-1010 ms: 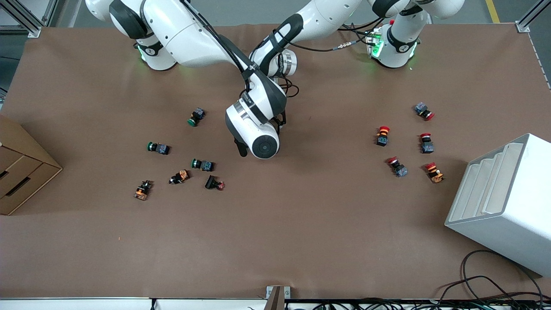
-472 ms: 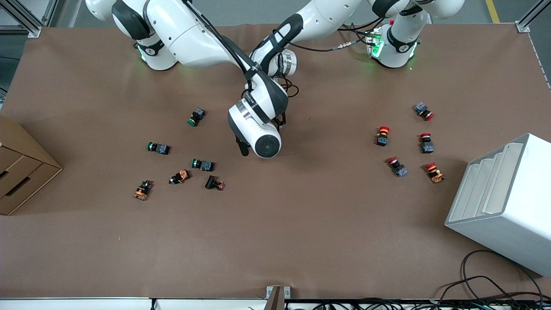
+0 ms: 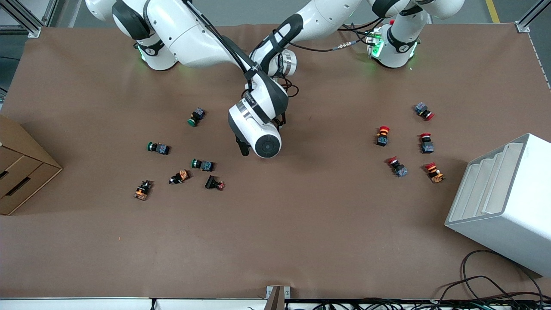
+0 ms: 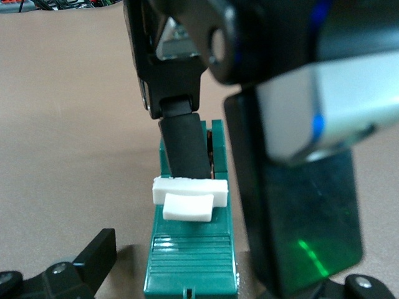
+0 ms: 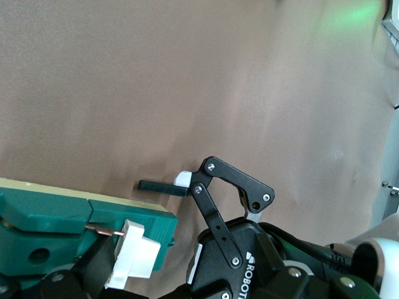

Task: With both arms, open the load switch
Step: 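Press the white handle down into the switch with the right gripper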

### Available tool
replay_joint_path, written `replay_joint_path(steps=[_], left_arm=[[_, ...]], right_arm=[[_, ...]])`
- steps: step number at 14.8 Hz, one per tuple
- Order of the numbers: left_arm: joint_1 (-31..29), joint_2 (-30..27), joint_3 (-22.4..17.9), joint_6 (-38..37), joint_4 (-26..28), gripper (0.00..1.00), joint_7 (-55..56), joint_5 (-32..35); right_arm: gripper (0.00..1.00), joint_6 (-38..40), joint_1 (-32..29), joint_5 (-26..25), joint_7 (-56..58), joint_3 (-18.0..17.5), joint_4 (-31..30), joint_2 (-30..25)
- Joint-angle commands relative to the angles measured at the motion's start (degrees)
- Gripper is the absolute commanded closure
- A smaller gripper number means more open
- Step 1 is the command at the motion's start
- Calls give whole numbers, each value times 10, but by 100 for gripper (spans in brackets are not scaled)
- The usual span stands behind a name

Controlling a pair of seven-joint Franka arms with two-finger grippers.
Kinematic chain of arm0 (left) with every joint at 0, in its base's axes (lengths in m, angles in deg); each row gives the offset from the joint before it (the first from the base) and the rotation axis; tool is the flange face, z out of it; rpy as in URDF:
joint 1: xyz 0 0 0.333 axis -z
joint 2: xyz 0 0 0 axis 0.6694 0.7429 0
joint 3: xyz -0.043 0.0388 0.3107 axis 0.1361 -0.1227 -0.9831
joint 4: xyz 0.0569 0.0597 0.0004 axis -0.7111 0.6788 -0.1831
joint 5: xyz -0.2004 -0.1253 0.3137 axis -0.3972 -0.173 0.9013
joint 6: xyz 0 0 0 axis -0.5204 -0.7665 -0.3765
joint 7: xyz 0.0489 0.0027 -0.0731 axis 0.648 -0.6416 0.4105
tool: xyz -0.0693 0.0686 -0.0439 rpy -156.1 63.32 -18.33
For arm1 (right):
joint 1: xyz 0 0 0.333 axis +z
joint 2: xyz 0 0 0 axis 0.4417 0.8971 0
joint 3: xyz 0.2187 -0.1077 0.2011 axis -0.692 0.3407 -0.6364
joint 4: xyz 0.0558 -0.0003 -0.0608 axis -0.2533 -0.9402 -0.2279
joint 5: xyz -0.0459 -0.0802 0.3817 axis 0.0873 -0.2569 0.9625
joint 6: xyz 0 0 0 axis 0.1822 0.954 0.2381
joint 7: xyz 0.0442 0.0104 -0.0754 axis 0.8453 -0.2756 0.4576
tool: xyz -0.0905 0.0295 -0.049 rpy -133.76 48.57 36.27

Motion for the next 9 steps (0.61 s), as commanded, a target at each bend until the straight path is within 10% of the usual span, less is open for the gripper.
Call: replay_joint_path(steps=[1,9], left_arm=[[2,6,-2,-1,-13,1,3,9],[-3,-5,-7,-1,-23,1,-4,2]], right_arm=[[0,17,6,19,-5,-8,0,-18],[0,15,-39,10,39,0,76,-23]])
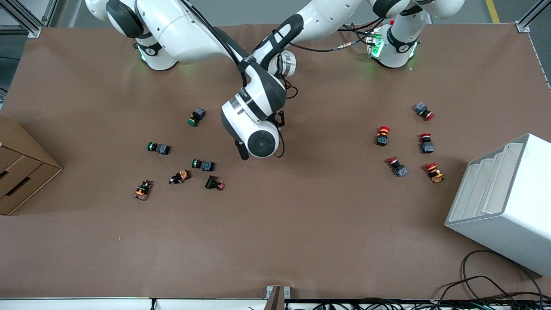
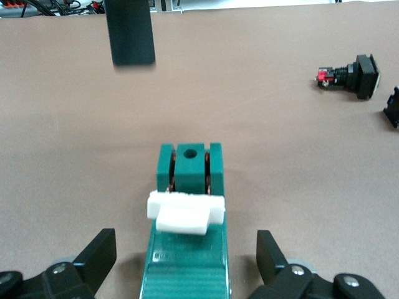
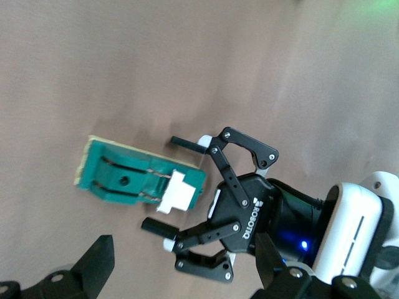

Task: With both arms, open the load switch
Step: 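Lift the right gripper off the handle while the left gripper rises away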

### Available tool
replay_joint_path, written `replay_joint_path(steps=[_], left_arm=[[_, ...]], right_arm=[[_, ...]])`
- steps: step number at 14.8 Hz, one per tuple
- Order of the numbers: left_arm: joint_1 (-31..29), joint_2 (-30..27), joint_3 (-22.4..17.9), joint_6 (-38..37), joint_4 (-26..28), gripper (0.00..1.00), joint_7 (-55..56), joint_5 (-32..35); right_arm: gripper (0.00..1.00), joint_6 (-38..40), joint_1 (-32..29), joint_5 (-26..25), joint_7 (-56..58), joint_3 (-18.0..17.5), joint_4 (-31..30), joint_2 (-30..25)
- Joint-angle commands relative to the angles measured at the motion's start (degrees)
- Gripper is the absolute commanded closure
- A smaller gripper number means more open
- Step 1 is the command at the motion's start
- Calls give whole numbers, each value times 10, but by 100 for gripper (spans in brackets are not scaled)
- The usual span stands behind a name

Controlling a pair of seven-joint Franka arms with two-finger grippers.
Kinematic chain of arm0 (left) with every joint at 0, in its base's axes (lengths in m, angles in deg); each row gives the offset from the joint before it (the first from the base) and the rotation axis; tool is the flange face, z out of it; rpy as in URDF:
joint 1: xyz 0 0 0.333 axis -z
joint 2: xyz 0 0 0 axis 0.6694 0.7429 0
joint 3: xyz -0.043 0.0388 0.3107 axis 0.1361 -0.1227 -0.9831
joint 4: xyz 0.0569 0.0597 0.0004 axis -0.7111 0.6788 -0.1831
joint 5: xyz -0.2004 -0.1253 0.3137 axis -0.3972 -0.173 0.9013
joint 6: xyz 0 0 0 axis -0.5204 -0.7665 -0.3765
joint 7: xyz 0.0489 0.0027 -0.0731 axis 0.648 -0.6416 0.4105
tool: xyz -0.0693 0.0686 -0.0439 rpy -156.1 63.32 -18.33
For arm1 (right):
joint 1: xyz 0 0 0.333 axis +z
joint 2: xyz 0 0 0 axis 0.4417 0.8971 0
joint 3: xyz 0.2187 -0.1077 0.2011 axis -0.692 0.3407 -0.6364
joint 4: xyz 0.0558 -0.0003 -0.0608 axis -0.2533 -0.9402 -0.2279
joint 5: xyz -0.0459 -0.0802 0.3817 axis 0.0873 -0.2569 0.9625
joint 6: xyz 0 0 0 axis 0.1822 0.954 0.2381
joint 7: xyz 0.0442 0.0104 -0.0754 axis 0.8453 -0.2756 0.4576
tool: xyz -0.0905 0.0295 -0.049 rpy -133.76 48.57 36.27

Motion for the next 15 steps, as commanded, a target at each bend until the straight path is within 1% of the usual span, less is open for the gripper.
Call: replay_joint_path(steps=[1,2,3,5,7,9,11,13,15], left_arm=[[-7,-17,-1,0,-5,1,-6,-8],[-14,-31,2,0,-6,1,-24,-39],[-14,-46,3,0,-10,1,-54,-82],[-14,-74,3,0,-24,1,-111,-159],[-16,-95,2,0,-40,1,-158,-225],[-30,-110,2,0,-52,1,-186,-265],[-51,-126,3,0,-61,1,-225,-304],[-73,-145,2,0,-69,1,-266,-351],[-114,-176,2,0,-70,1,-338,-411]], right_arm=[[0,7,-28,1,46,-2,5,-4],[0,7,-39,-10,76,-2,5,-5],[0,8,-49,-37,121,-2,5,-6],[0,8,-65,-85,216,-2,4,-25],[0,8,-99,-95,300,-2,4,-32],[0,7,-125,-104,370,-2,4,-42],[0,7,-152,-128,446,-2,1,-58],[0,11,-183,-134,530,-2,-5,-80],[0,19,-218,-137,625,-2,-29,-114]])
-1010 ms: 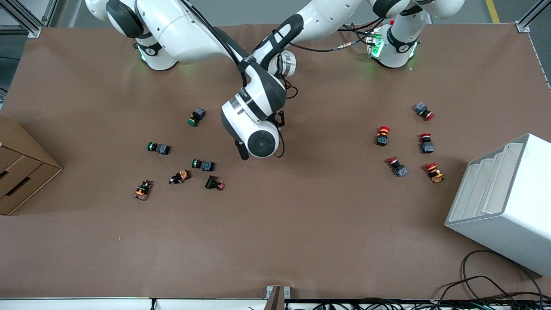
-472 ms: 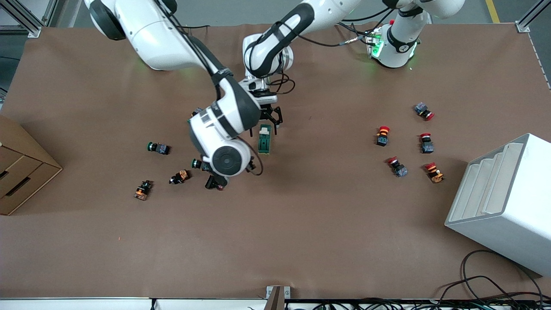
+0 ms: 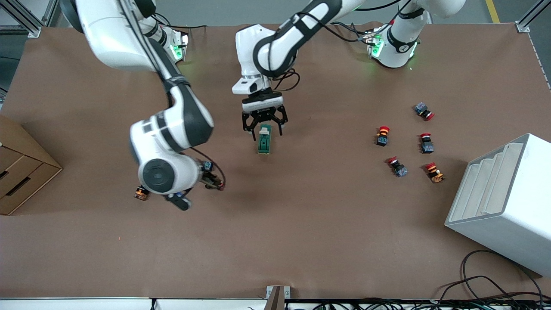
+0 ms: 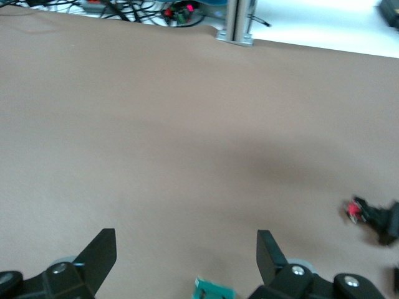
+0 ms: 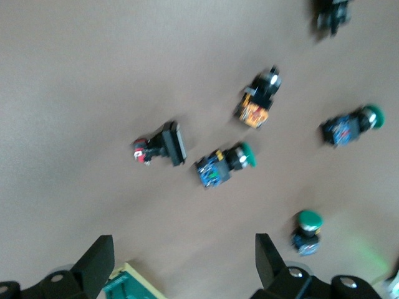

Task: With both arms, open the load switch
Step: 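Lift the right gripper off the handle while the left gripper rises away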

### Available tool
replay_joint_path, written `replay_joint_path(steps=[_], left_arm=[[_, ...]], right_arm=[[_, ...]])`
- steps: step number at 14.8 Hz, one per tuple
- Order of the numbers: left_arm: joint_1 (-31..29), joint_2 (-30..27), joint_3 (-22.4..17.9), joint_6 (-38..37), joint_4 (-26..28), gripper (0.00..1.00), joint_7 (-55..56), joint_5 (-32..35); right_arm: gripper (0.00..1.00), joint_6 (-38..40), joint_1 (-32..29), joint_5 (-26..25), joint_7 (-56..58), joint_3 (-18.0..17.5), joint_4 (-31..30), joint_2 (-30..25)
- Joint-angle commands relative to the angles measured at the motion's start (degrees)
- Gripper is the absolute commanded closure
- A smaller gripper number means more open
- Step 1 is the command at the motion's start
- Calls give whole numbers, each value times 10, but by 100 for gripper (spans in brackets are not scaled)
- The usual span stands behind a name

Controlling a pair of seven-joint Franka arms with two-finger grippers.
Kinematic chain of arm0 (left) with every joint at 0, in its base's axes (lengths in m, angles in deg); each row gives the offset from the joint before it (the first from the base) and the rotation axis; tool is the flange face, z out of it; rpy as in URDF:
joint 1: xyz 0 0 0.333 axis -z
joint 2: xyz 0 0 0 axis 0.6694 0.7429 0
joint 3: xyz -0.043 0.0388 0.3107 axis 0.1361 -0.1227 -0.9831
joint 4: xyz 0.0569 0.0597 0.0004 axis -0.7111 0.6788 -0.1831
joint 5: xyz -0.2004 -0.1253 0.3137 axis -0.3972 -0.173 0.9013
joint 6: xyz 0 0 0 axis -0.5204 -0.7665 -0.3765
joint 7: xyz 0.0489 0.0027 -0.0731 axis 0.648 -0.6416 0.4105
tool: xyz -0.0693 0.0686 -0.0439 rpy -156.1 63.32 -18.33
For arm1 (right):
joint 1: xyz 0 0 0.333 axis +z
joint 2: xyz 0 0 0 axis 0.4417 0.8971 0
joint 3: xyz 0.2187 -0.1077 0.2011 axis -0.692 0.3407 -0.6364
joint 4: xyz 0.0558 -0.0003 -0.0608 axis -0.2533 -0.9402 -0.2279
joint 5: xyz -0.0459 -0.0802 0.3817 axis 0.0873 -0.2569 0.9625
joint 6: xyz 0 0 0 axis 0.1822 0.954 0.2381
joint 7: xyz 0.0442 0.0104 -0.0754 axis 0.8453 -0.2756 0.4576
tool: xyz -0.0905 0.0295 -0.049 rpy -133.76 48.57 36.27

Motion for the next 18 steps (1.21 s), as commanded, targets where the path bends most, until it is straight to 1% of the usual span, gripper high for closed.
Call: replay_joint_path(steps=[1,4,5,6,9,11,12,13,14,15,16,17,18], left_arm=[[-55,-53,2,0,4,1,-100,-83],[-135,-102,2,-1,-9,0,-229,-195],[-162,-112,2,-8,-16,0,-267,-223],[-185,-121,3,-30,-27,0,-306,-246],[-243,-121,-1,-131,-116,0,-450,-338],[-282,-122,0,-184,-158,0,-526,-364],[-308,-123,4,-202,-167,0,-558,-388],[-331,-131,-1,-209,-172,0,-620,-422],[-340,-150,-10,-213,-172,0,-690,-455],[-349,-160,-32,-227,-172,0,-742,-478],[-368,-174,-39,-254,-171,0,-780,-498],[-396,-187,-44,-280,-168,0,-815,-537],[-425,-196,-45,-290,-163,0,-854,-576]], right_arm=[[0,5,-47,-28,129,-10,-59,-68],[0,2,-92,-75,258,-11,-98,-123],[0,2,-109,-88,291,-11,-103,-133],[0,2,-127,-94,335,-11,-105,-143],[0,7,-199,-94,460,-12,-120,-182],[0,16,-232,-94,508,-12,-121,-198],[0,25,-240,-94,510,-12,-119,-205],[0,34,-242,-94,511,-11,-117,-212],[0,46,-242,-93,510,-11,-115,-215],[0,63,-236,-100,510,-14,-107,-215],[0,88,-227,-116,509,-15,-94,-214],[0,111,-215,-133,510,-15,-72,-214],[0,117,-210,-134,510,-16,-62,-213]])
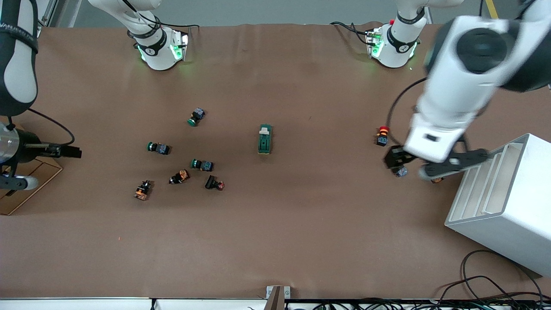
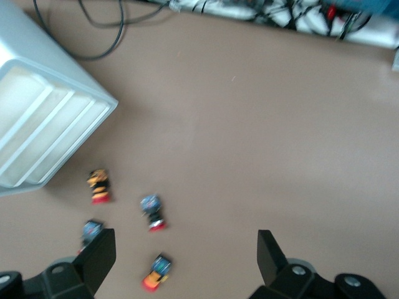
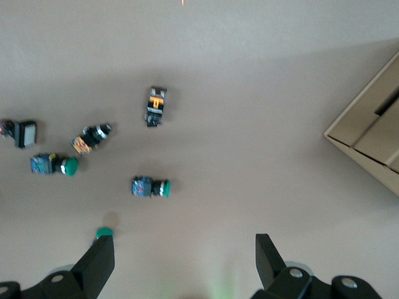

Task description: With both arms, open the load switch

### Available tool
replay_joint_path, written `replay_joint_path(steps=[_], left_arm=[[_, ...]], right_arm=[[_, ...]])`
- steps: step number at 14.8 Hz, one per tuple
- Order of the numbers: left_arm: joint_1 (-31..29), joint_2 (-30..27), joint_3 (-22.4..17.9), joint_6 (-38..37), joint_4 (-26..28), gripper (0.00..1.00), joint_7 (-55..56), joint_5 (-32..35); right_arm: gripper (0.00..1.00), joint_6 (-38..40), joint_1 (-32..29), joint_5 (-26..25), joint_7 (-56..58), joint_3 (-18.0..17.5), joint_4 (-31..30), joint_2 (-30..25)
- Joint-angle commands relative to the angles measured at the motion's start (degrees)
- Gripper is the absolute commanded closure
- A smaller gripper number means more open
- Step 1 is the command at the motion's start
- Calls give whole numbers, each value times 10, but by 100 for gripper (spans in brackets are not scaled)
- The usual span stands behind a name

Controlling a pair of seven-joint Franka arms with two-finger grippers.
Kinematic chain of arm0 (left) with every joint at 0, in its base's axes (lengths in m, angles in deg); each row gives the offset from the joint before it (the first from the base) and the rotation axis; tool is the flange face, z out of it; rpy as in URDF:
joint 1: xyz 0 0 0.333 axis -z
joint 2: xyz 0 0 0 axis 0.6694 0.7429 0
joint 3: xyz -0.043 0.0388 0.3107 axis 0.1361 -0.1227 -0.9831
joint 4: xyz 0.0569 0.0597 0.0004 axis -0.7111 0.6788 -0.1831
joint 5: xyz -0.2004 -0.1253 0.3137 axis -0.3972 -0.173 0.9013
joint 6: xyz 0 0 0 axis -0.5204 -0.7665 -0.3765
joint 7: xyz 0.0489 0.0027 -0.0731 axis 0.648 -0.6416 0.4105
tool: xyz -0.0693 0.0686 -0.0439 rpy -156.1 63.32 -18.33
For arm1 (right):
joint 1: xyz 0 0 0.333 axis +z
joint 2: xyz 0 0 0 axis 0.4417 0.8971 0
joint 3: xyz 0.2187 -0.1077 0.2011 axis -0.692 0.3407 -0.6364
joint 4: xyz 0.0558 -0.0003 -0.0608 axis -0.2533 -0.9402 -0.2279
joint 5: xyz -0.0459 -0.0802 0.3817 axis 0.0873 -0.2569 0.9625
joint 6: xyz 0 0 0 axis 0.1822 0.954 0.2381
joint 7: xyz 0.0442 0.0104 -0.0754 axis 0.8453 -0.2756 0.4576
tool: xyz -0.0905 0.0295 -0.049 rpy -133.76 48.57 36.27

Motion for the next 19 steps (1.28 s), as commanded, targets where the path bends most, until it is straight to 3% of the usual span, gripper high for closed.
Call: replay_joint_path(steps=[1,3,6,8,11,13,19], left_arm=[[-70,-42,-4,-41,15,0,-114,-85],[-89,-63,-9,-71,21,0,-191,-89],[-89,-105,-48,-92,48,0,-251,-87],[-90,-131,-60,-110,67,0,-291,-94],[-93,-169,-60,-111,99,0,-293,-95],[-96,-201,-54,-110,136,0,-295,-97],[-91,-232,-45,-109,155,0,-295,-112]], right_arm=[[0,23,17,-22,-3,-8,16,-8],[0,31,30,-17,-2,-8,16,-8],[0,32,54,-19,-9,-8,10,-11],[0,31,40,-8,-1,-8,9,-11],[0,32,-2,55,7,-8,8,-15],[0,27,-7,57,25,-8,6,-28],[0,-51,-2,49,26,-8,-164,-176]])
